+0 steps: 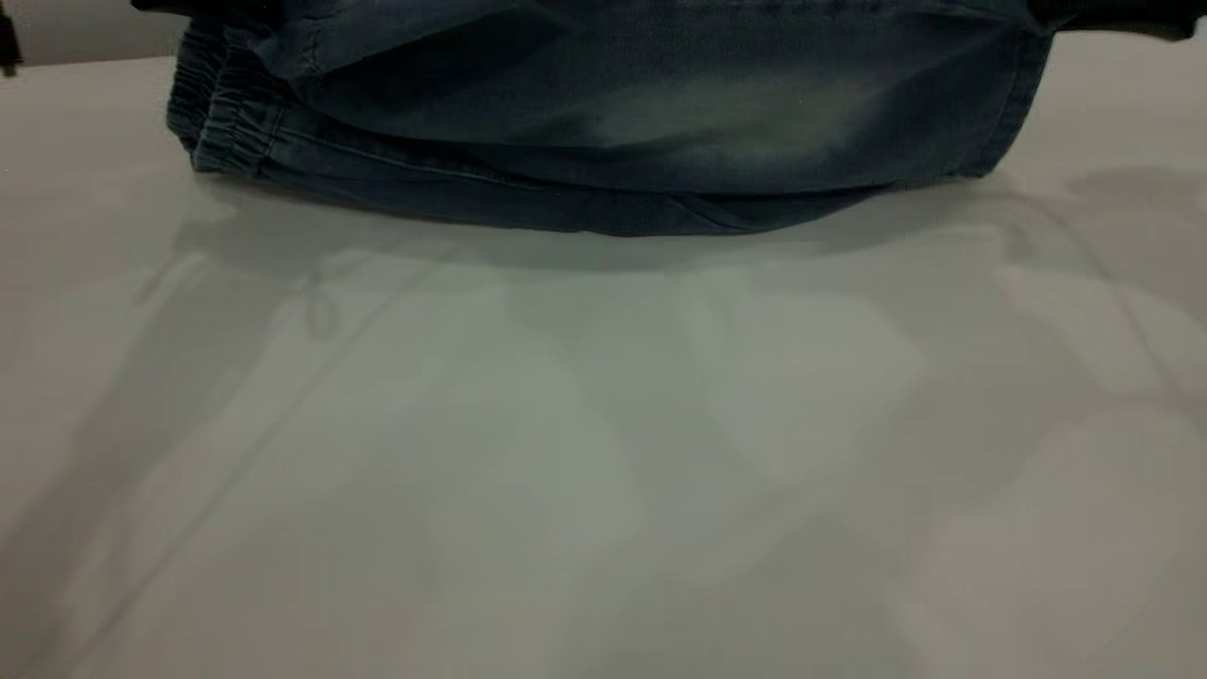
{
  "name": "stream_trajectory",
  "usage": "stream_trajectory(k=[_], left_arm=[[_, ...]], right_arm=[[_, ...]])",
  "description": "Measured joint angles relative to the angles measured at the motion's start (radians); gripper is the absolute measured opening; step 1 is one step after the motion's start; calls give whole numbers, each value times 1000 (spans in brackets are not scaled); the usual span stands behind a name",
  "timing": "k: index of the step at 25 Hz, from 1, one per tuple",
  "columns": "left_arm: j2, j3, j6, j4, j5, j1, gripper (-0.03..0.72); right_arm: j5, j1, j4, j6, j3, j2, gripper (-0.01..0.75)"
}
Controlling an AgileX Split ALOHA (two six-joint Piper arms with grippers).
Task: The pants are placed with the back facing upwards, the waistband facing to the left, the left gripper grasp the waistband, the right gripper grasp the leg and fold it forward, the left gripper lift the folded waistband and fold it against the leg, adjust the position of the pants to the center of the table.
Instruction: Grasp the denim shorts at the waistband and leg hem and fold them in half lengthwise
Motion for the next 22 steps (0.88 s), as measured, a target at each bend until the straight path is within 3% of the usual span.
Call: stream_trajectory(k=[16,22], left_arm=[[141,-226,0,1,7,0,142],[209,-285,-3,2,-13,1,142]], right_arm=[[-11,91,-9,69,-334,253,15],[-109,89,-10,72,-392,277,15]])
